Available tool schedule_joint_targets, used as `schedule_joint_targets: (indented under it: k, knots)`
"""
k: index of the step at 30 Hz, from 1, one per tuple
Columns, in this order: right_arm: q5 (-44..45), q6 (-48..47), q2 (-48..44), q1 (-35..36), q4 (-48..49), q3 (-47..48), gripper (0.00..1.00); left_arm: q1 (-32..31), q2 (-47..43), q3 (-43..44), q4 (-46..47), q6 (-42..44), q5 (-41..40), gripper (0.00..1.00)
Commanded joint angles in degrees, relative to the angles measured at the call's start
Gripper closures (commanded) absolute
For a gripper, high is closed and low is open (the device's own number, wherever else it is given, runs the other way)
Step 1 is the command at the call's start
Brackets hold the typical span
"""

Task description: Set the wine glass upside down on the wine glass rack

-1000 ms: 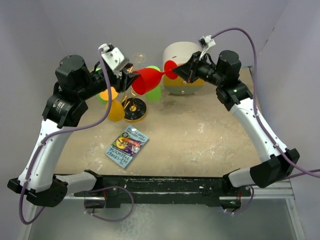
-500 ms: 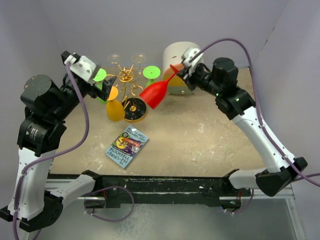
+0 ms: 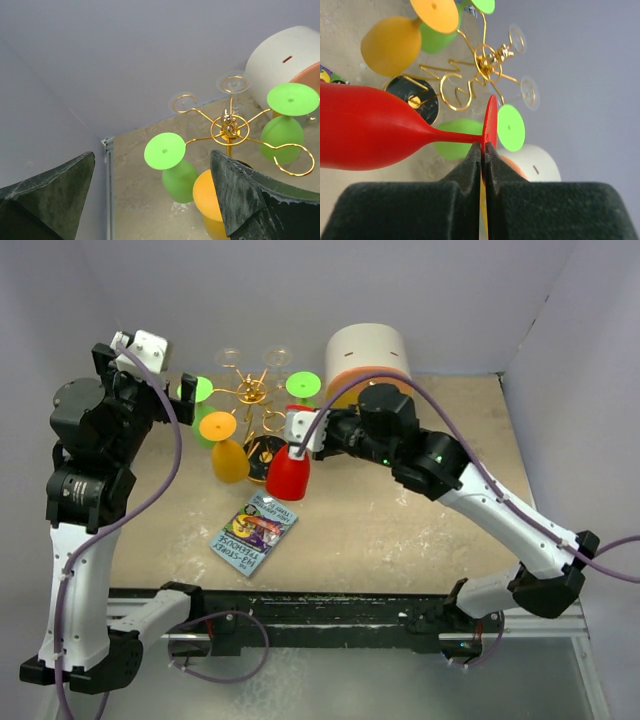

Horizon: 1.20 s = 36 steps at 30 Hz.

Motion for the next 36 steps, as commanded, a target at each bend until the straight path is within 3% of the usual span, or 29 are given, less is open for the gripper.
schedule_joint_targets:
  k: [1, 7, 15, 36]
  knots:
    - [10.55, -6.73, 3.57, 6.38, 1.05, 4.70, 1.00, 2.26, -0.22, -1.27, 2.67, -2.40, -0.97, 0.01]
    - [22.91, -10.36, 9.89, 13.44, 5.23, 7.00, 1.00, 4.23, -0.87, -2.65, 3.25, -2.83, -0.17, 0.01]
    - [30.09, -12.54, 15.65, 15.98, 7.95, 11.47, 1.00, 7.15, -1.13, -2.62, 3.18, -5.11, 3.32, 0.01]
    - [32.22, -18.30, 19.99, 16.08, 10.20, 12.63, 1.00, 8.44, -1.30, -2.70, 3.65, -5.68, 6.52, 0.01]
